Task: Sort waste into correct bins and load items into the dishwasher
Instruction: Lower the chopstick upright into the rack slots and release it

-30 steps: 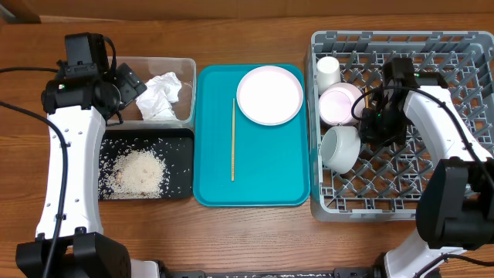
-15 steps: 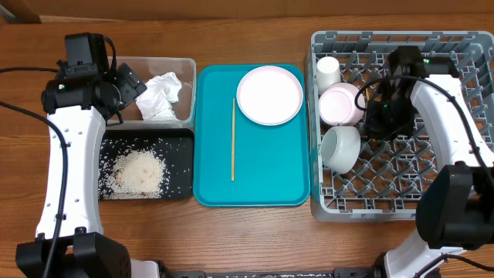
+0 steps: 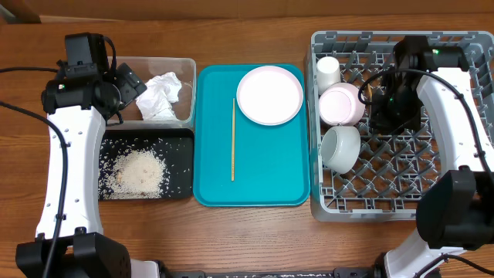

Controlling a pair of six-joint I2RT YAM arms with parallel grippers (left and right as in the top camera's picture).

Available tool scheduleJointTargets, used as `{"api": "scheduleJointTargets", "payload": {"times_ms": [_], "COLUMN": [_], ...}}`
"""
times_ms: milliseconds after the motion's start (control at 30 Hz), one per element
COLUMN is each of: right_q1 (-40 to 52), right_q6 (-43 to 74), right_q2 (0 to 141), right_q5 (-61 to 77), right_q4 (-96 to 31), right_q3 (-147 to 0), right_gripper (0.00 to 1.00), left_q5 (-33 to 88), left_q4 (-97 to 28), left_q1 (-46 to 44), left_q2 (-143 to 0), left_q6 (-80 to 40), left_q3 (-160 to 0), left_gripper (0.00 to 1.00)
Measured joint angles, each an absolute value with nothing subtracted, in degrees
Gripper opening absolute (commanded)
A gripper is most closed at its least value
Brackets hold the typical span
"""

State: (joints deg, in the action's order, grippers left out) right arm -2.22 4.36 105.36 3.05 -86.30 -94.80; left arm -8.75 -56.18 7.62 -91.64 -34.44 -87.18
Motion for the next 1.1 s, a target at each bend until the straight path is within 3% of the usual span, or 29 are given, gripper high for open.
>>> {"api": "scheduleJointTargets", "payload": {"times_ms": [767, 1100], "right_q1": [-2.22, -2.22], "right_q6": [2.50, 1.45], "right_q2": [101.84, 101.84], "right_q5": [3.18, 3.18], "right_q4": [-80.88, -75.00], "right_q3": [-95.79, -87.85], "right_gripper": [0.04, 0.04], "left_q5": [-8.73, -8.73], "left_q4": [-56.18, -56.18], "left_q1": [7.62, 7.62], "left_q2": [-91.64, -91.64], "left_q6": [-34.44, -34.44], "left_q3": [-87.18, -87.18], "left_gripper": [1.00, 1.00]}}
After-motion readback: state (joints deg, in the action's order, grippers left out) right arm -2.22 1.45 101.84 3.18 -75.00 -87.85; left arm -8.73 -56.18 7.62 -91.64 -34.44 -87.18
